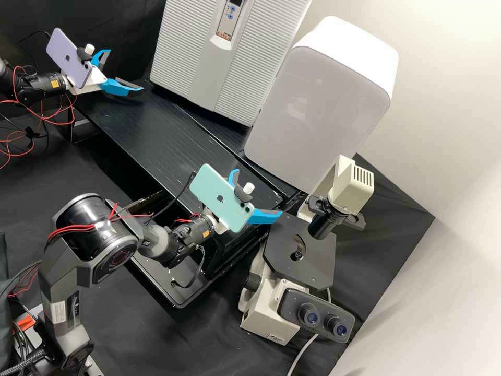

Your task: Slide the petri dish to the left

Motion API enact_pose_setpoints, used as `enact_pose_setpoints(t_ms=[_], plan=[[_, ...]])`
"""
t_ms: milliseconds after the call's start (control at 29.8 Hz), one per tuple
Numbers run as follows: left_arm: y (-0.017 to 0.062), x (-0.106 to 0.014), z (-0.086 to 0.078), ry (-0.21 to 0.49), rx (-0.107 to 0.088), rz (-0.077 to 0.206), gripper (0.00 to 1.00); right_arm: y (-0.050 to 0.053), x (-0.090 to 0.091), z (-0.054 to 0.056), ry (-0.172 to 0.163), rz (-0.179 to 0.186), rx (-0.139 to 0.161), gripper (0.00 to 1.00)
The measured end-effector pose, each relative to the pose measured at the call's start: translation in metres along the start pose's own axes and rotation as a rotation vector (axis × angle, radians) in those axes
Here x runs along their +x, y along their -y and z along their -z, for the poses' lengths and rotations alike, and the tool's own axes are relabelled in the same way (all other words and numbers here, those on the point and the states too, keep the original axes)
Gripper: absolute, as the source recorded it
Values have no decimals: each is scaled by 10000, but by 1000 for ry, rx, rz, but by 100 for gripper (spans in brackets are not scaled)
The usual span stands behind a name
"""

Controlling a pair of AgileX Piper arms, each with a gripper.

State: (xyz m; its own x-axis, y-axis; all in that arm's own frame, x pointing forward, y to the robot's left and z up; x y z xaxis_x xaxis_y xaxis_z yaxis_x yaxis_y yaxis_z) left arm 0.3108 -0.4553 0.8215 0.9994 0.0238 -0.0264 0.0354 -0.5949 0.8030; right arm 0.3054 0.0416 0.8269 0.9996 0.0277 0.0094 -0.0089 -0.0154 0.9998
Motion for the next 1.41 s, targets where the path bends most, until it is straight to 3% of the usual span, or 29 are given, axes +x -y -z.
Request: enact_pose_setpoints(t_ms=[336,503,772,906,1007,1241,1409], plan=[[0,0,0,0,0,0,100,1,-5,-1,-3,-3,0,100],[0,0,0,0,0,0,100,18,-127,-6,-15,-2,4,100],[0,0,0,0,0,0,100,82,-423,117,-146,5,50,100],[0,0,0,0,0,0,100,131,-524,101,-175,3,59,100],[0,0,0,0,0,0,100,176,-546,56,-169,10,62,100],[0,0,0,0,0,0,100,309,-550,-79,-114,63,64,100],[0,0,0,0,0,0,100,341,-571,-104,-101,77,65,100]])
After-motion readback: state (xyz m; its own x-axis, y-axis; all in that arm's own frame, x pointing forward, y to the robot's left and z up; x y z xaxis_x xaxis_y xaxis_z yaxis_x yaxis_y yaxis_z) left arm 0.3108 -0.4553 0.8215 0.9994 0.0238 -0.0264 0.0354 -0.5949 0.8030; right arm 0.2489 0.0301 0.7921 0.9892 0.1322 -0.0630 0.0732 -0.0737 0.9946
